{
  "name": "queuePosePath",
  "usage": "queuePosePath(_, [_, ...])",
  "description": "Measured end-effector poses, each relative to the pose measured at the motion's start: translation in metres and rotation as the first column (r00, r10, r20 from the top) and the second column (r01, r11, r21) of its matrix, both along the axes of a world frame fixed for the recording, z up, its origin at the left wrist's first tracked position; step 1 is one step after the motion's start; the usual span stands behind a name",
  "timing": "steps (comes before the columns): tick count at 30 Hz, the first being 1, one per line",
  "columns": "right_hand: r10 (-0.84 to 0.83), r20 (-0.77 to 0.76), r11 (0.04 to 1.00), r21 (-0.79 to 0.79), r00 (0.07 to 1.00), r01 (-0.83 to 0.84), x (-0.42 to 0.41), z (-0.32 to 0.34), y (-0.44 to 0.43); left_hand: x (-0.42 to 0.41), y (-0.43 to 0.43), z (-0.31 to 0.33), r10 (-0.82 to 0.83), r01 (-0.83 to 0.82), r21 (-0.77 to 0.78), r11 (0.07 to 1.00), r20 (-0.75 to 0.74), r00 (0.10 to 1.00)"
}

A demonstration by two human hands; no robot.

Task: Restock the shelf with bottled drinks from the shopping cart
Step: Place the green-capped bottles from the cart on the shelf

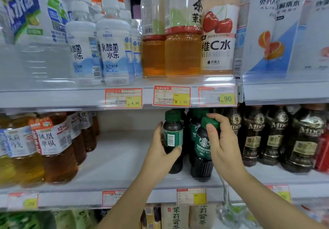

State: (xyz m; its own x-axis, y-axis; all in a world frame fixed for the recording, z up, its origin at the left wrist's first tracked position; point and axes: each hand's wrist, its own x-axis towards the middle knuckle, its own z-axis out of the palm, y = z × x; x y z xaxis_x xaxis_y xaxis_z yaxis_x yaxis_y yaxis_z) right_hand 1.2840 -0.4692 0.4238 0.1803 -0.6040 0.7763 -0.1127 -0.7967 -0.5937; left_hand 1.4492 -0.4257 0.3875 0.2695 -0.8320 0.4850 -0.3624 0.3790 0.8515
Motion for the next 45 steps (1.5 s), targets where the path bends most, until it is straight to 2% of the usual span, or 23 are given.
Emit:
queuePosePath(3, [0.018,-0.016,1.000,0.025,1.000,-0.018,0.002,-0.003,0.002,0.002,0.005,-0.007,0.031,-0.033,0.055,0.998,0.038,0.999])
queuePosePath(7, [0.016,-0.017,1.000,-0.002,1.000,-0.016,0.004,-0.010,0.007,-0.019,0.005,-0.004,0.259,-0.264,0.025,0.964,0.121,0.958])
queuePosePath(9, [0.004,0.001,1.000,0.021,1.000,-0.004,0.003,-0.017,0.009,-0.026,0.007,-0.007,0.300,-0.306,0.020,0.952,0.145,0.943])
queuePosePath(14, [-0.105,-0.079,0.989,0.092,0.991,0.112,-0.003,-0.043,0.010,-0.018,0.011,-0.011,0.128,-0.137,0.091,0.986,0.101,0.987])
queuePosePath(16, [-0.093,-0.063,0.983,0.155,0.994,0.102,-0.006,-0.049,0.011,-0.018,0.009,-0.010,0.183,-0.192,0.088,0.977,0.102,0.978])
queuePosePath(19, [-0.045,-0.052,0.980,0.192,0.998,0.054,-0.012,-0.052,0.009,-0.023,0.007,-0.008,0.297,-0.324,0.104,0.940,0.211,0.931])
queuePosePath(24, [0.082,-0.070,0.967,0.246,0.994,-0.063,-0.020,-0.054,0.008,-0.012,0.012,-0.012,0.047,-0.072,0.184,0.980,0.134,0.990])
queuePosePath(29, [0.054,-0.100,0.971,0.238,0.993,-0.029,-0.016,-0.058,0.013,-0.016,0.005,-0.011,0.183,-0.209,0.138,0.968,0.181,0.966])
queuePosePath(33, [0.014,-0.151,0.977,0.210,0.988,0.018,-0.016,-0.059,0.012,-0.026,-0.001,-0.008,0.316,-0.382,0.115,0.917,0.377,0.871])
queuePosePath(35, [0.011,-0.169,0.978,0.206,0.985,0.025,-0.016,-0.060,0.011,-0.027,-0.003,-0.007,0.323,-0.407,0.134,0.904,0.412,0.852])
queuePosePath(37, [0.014,-0.173,0.978,0.205,0.985,0.022,-0.016,-0.061,0.009,-0.024,-0.005,-0.008,0.287,-0.377,0.166,0.911,0.401,0.870])
queuePosePath(41, [0.013,-0.179,0.982,0.188,0.984,0.022,-0.016,-0.062,0.008,-0.016,-0.004,-0.010,0.100,-0.163,0.240,0.957,0.255,0.962])
queuePosePath(45, [0.014,-0.181,0.981,0.192,0.983,0.022,-0.014,-0.062,0.009,-0.013,-0.010,-0.009,0.128,-0.180,0.205,0.962,0.242,0.962])
